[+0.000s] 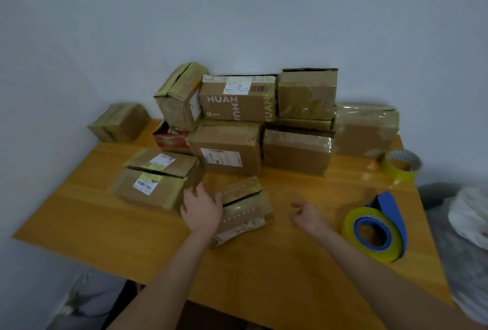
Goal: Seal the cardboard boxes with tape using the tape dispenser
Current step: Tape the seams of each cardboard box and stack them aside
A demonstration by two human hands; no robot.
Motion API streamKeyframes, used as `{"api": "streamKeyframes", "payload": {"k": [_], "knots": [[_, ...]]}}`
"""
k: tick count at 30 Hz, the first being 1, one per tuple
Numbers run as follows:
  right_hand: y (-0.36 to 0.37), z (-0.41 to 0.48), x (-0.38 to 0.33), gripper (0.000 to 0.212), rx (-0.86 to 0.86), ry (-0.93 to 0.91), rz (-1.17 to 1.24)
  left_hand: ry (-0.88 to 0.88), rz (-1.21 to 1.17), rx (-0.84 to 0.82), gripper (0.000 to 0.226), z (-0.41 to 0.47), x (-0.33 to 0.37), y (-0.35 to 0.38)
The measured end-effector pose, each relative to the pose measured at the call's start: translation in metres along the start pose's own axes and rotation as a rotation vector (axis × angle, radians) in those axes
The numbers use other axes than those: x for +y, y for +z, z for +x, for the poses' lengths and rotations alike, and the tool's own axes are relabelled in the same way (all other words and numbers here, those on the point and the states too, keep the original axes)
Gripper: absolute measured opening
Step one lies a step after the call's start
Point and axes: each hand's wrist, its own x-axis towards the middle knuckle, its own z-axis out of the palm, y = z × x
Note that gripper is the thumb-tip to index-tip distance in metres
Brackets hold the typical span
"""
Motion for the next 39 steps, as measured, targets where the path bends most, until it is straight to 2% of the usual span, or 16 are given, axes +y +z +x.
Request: {"api": "streamKeyframes", "payload": {"k": [2, 3, 5, 7, 11, 15, 17, 21, 24, 26, 29, 35, 37, 39], "knots": [[-0.009, -0.006, 0.002, 0.053, -0.004, -0.049, 0.046, -0.161, -0.133, -0.114, 0.059, -0.011, -0.008, -0.001], [-0.011, -0.01, 0.0, 0.06, -0.022, -0.088, 0.1, -0.166, -0.201, -0.168, 0.058, -0.015, -0.01, 0.001], [-0.012, -0.018, -0.007, 0.074, -0.059, -0.153, 0.237, -0.057, -0.246, -0.221, 0.053, -0.021, -0.006, 0.003], [-0.016, -0.021, -0.007, 0.075, -0.042, -0.147, 0.292, 0.068, -0.231, -0.264, 0.049, -0.026, 0.006, 0.006], [-0.034, -0.031, 0.016, 0.056, 0.149, -0.071, 0.067, 0.225, -0.279, -0.361, 0.049, -0.038, 0.033, 0.02], [-0.038, -0.049, 0.046, 0.063, 0.248, -0.063, -0.027, 0.365, -0.23, -0.42, 0.053, -0.042, 0.044, 0.032], [-0.037, -0.058, 0.05, 0.065, 0.314, -0.06, -0.073, 0.441, -0.18, -0.491, 0.061, -0.044, 0.045, 0.033], [-0.028, -0.062, 0.051, 0.053, 0.359, -0.036, -0.166, 0.503, 0.007, -0.645, 0.099, -0.054, 0.038, 0.027], [-0.027, -0.059, 0.044, 0.048, 0.348, -0.024, -0.197, 0.668, 0.368, -0.455, 0.116, -0.053, 0.036, 0.026], [-0.028, -0.055, 0.042, 0.047, 0.342, 0.002, -0.207, 0.815, 0.489, -0.384, 0.123, -0.051, 0.039, 0.029], [-0.029, -0.051, 0.04, 0.045, 0.355, 0.015, -0.216, 0.888, 0.506, -0.427, 0.114, -0.051, 0.042, 0.035], [-0.029, -0.048, 0.045, 0.04, 0.35, -0.011, -0.218, 0.88, 0.523, -0.449, 0.108, -0.05, 0.04, 0.038], [-0.037, -0.048, 0.055, 0.038, 0.357, -0.021, -0.139, 0.89, 0.498, -0.455, 0.108, -0.049, 0.04, 0.035], [-0.051, -0.049, 0.066, 0.041, 0.447, 0.015, -0.057, 0.882, 0.427, -0.494, 0.104, -0.041, 0.038, 0.029]]}}
